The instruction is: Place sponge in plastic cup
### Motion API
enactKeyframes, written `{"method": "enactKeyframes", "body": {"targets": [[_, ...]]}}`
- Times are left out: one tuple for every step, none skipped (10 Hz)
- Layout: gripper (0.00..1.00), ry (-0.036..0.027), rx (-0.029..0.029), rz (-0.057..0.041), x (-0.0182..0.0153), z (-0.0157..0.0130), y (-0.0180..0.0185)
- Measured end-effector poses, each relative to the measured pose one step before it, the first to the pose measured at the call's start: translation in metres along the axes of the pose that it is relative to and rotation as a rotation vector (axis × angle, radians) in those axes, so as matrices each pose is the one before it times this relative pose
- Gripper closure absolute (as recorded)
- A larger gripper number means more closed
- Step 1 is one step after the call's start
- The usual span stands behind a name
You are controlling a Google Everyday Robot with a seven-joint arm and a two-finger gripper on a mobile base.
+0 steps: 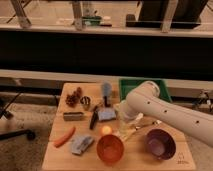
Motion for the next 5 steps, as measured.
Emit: {"method": "enactKeyframes", "body": {"targets": [[0.2, -0.00327, -0.00016, -0.00263, -0.00229, 0.00269, -0.00286], [0.2, -0.00426, 0.00235, -0.00346, -0.00237, 0.00206, -0.00369], [0.2, -0.00586, 0.00339, -0.00106, -0.00071, 0.0004, -0.00283], [0.2, -0.00654, 0.00457, -0.00572, -0.00099, -0.00136, -0.00276], [0.2, -0.00651, 0.00257, -0.00605, -0.0018, -0.00067, -0.00202]]}}
